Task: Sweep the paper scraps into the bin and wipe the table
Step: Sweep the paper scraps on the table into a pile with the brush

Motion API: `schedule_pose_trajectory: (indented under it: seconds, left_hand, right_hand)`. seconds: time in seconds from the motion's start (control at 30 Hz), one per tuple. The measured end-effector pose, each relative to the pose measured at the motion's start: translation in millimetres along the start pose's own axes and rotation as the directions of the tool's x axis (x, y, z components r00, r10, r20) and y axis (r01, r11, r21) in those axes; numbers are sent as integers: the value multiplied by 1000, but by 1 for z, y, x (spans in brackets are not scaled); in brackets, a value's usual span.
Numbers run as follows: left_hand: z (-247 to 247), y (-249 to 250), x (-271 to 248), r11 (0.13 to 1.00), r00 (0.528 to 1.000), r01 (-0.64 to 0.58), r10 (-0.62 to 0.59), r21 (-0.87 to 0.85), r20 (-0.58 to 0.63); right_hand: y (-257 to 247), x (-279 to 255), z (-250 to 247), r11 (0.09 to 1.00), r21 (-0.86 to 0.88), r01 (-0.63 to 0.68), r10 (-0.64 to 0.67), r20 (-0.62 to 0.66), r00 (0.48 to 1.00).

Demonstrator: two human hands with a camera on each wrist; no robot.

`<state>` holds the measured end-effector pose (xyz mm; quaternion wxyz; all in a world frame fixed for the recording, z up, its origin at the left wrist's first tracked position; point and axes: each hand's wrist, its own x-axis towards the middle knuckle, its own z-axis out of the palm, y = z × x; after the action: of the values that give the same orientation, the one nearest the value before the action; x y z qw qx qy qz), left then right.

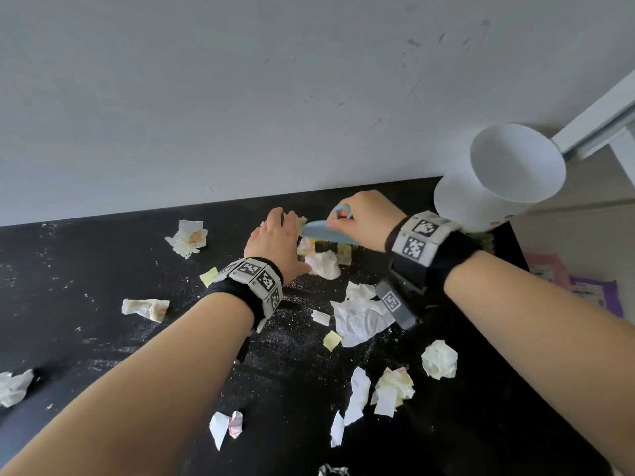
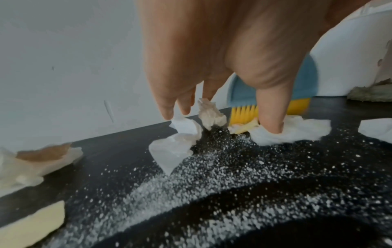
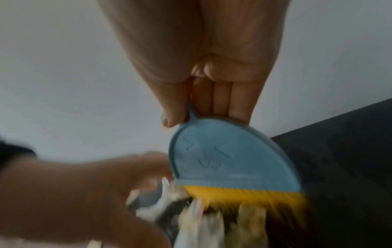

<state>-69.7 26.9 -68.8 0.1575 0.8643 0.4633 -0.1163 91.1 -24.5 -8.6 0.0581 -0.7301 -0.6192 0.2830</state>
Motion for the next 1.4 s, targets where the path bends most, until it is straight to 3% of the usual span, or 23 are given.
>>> schedule_pose_trajectory:
  seconds: [0.1, 0.2, 0.33, 0.47, 0.57, 0.63, 0.7, 0.83, 1.0, 1.13, 1.2, 1.3, 1.4]
  left_hand:
    - [3, 1, -3, 999, 1000, -9, 10, -34, 21]
    - [5, 5, -5, 998, 999, -46, 47, -47, 25]
    - [4, 8, -8, 997, 997, -68, 70, -40, 43]
    - [6, 9, -11, 998, 997, -55, 57, -34, 48]
    - [7, 9, -15, 999, 998, -51, 52, -18, 44]
    - [8, 11, -19, 998, 998, -54, 54, 10, 39]
    - [10, 15, -24, 997, 998, -59, 57, 55, 41]
    - [12, 25, -33, 985, 995, -86, 77, 148, 65]
    - [13, 35, -40, 972, 991, -122, 109, 200, 74]
    - [14, 42, -45, 964, 986, -154, 137, 217, 91]
    - [15, 45, -48, 959, 982, -178, 159, 221, 104]
    - [19, 51, -50, 955, 974, -210, 184, 211, 136]
    - [23, 56, -52, 953, 966, -228, 195, 201, 170]
  right_hand:
    - [11, -2, -16, 988, 99, -119, 136, -182, 974]
    - [19, -1, -19, 973, 17, -230, 225, -281, 933]
    - [10, -12, 8, 984, -72, -165, 150, -178, 972]
    - [-2, -26, 25, 999, -24, -43, 43, -31, 999]
    - [2, -35, 9, 996, 69, -63, 71, -123, 990]
    - [13, -37, -5, 987, 65, -150, 162, -263, 951]
    - [24, -41, -11, 967, 0, -255, 243, -311, 919]
    - [27, -56, 9, 958, -33, -286, 274, -203, 940]
    - [17, -80, 22, 959, 209, -189, 224, -159, 961]
    - [43, -85, 5, 943, 131, -307, 332, -300, 894]
    - [51, -90, 4, 923, 58, -380, 379, -300, 876]
    - [41, -99, 20, 936, -30, -351, 335, -231, 913]
    - [23, -106, 36, 961, 88, -264, 275, -164, 947]
